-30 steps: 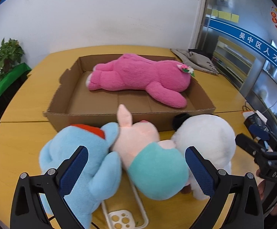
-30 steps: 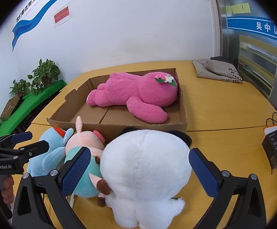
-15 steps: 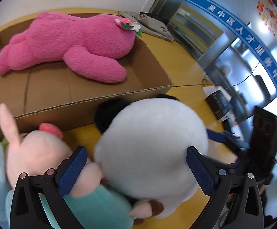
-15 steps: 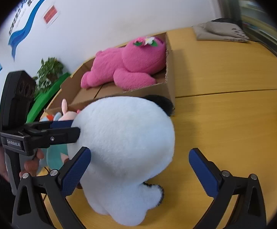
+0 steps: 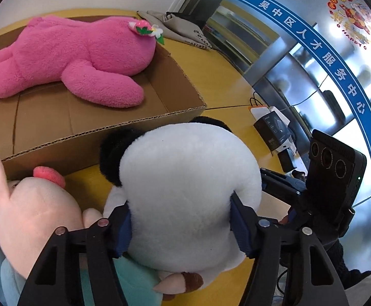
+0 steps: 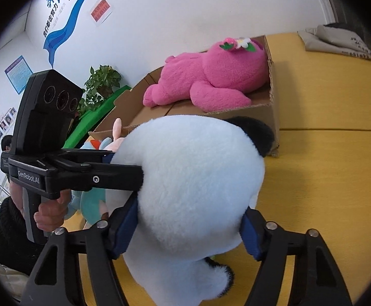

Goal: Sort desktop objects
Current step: 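Close both tools on the white panda plush's sides, then lift the white panda with both tools and carry it over the box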

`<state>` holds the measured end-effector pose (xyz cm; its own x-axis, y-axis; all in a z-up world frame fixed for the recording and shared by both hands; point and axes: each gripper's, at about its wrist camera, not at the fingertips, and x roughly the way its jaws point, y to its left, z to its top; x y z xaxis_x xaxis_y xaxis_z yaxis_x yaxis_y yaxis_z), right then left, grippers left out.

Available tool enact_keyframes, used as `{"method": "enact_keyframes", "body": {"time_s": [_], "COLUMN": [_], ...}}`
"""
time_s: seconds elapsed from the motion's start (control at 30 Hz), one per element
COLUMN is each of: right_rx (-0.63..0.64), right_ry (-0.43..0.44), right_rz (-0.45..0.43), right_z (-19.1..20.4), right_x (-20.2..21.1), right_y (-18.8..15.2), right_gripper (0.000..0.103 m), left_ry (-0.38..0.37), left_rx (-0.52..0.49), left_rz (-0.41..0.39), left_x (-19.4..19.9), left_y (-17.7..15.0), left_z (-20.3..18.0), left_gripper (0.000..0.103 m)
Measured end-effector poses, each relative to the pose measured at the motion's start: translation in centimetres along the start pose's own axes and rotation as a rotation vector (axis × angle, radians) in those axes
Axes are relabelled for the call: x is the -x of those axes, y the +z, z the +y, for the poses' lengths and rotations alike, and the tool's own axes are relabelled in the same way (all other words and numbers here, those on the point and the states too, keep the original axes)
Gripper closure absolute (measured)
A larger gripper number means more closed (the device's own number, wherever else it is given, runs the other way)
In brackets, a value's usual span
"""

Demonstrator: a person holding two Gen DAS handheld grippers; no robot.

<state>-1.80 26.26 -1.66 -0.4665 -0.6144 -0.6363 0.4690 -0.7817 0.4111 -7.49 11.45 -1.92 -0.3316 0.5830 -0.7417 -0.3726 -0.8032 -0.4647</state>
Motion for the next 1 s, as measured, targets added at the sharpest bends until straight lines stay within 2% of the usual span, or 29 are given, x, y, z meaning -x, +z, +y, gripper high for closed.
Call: {"method": "enact_keyframes", "body": {"time_s": [0.17,0.33,0.43,0.53,0.67,0.77,0.87,1.0], "right_rx": [0.085,0.209,0.284,0.327,0.302,0.254,0.174,0.07], "right_ry": [-0.03,-0.006,0.022,0.06,0.132,0.174,0.165,0.129], "right_rz": [-0.066,-0.184,-0.228,-0.25,-0.238,-0.193,-0.085,0.074], "right_z": [4.0,9.2,11.7,13.6,14.4,14.0,13.0,11.8], "right_x": [2.0,4.4,3.4,0.3,-6.1,-12.1,-17.8,-23.6], "right_y": [2.4,8.4,12.7,17.3,21.2,22.5,21.8,20.1], "right_gripper": [0.036,0.036,0.036,0.036,0.036,0.036,0.036,0.036], "left_ry": [-0.001,0.084,0.153,0.21,0.289,0.324,0.32,0.309], "left_rx": [-0.024,-0.126,-0.152,-0.138,-0.095,-0.04,0.034,0.103], "left_rz": [-0.121,-0.308,-0.37,-0.395,-0.372,-0.314,-0.234,-0.124], "left_x": [5.5,13.8,17.6,20.2,21.2,19.7,16.7,12.4], "left_y": [0.9,4.1,7.0,9.5,12.1,12.8,12.4,10.8], "left_z": [-0.9,-1.6,0.6,4.4,11.0,16.3,21.2,25.7], "left_gripper": [0.037,0.037,0.036,0.036,0.035,0.035,0.035,0.033]}}
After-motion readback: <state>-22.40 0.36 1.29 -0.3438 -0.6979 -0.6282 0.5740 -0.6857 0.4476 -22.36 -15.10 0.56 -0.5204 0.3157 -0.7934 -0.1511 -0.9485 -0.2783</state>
